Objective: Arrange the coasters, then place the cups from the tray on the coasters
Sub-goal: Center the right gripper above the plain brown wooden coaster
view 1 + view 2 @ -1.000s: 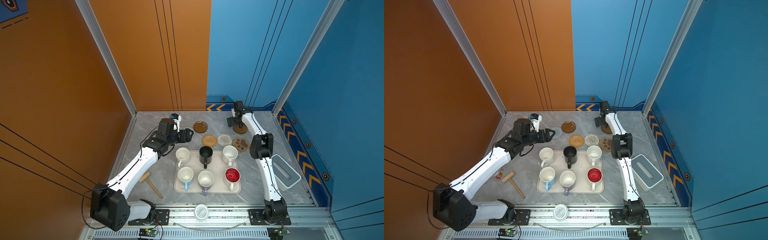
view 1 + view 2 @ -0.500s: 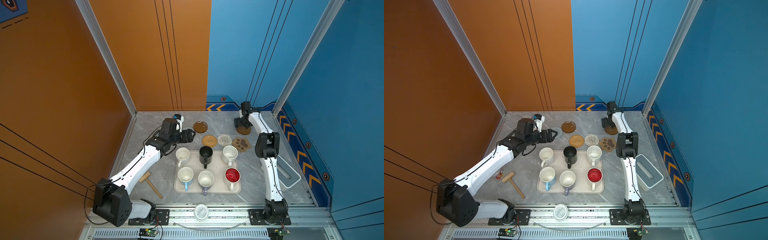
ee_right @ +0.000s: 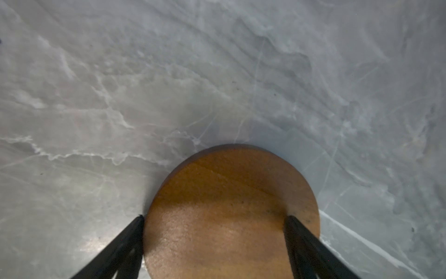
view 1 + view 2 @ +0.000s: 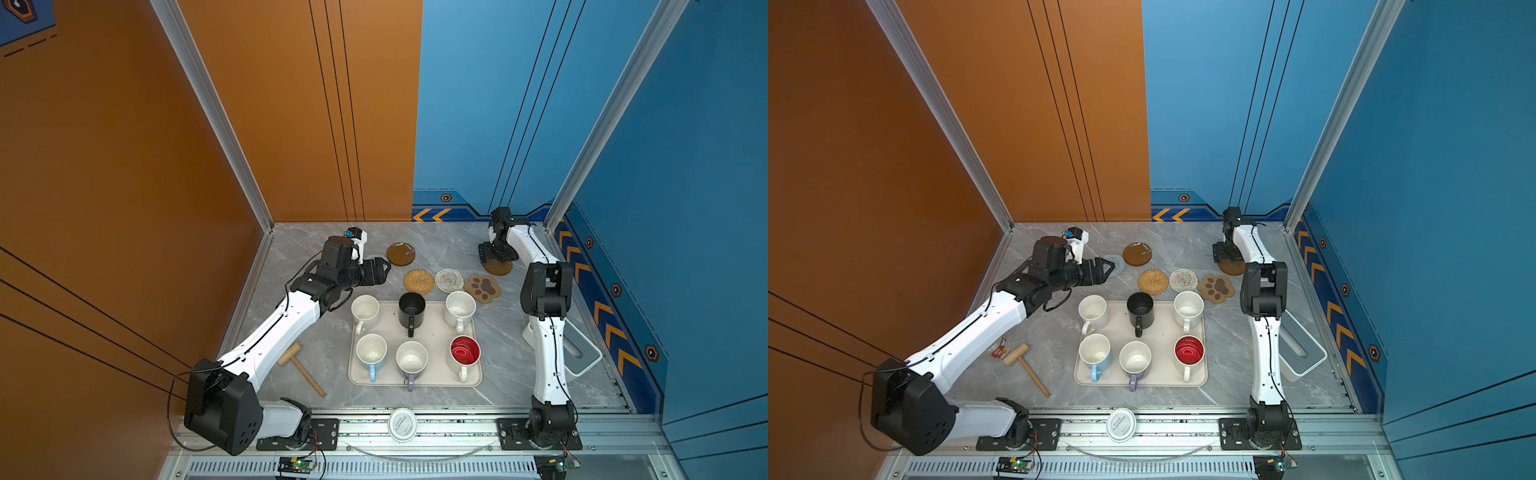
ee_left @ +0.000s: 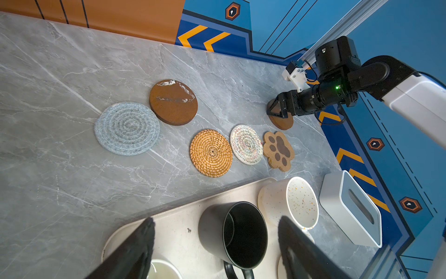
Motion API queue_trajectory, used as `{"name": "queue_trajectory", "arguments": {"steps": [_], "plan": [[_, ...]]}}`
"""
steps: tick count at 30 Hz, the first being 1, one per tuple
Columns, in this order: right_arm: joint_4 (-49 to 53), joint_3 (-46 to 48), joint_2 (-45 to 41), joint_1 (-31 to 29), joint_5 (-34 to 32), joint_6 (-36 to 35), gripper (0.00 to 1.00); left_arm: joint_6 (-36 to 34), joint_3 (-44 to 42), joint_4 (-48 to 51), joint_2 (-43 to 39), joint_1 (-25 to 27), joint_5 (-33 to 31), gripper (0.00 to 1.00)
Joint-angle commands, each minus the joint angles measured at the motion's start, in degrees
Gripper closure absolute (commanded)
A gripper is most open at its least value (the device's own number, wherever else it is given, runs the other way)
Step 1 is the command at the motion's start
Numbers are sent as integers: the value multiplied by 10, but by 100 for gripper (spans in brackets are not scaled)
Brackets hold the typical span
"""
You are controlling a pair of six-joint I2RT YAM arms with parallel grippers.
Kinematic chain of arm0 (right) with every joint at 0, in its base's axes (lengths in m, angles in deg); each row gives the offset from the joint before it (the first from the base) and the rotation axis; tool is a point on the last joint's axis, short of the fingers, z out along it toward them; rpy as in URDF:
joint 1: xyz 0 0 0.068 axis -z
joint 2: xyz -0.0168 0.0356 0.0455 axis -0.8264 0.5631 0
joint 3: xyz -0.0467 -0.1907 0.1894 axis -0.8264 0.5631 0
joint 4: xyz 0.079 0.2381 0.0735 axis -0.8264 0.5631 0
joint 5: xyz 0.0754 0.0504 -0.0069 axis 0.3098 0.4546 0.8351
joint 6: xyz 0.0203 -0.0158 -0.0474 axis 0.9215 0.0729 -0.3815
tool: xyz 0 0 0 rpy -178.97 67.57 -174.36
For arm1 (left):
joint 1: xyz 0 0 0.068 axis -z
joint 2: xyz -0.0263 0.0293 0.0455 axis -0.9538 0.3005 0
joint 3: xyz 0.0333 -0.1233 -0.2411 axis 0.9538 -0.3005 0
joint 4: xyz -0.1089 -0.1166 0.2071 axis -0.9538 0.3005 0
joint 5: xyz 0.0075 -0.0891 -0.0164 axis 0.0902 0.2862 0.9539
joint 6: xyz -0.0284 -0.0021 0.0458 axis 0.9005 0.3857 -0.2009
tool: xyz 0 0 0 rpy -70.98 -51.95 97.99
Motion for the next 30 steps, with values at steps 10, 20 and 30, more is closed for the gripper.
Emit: {"name": "queue_trajectory", "arguments": {"steps": [10, 20, 30], "plan": [[56, 99, -26, 39, 8, 44, 18, -6, -12, -15, -17, 4, 10, 19], [15, 216, -95, 56, 19, 62, 19, -7, -27, -24, -31, 0, 16, 19], [-7, 288, -151, 53, 31, 73, 21, -3, -39, -29, -54, -5, 24, 19]]}}
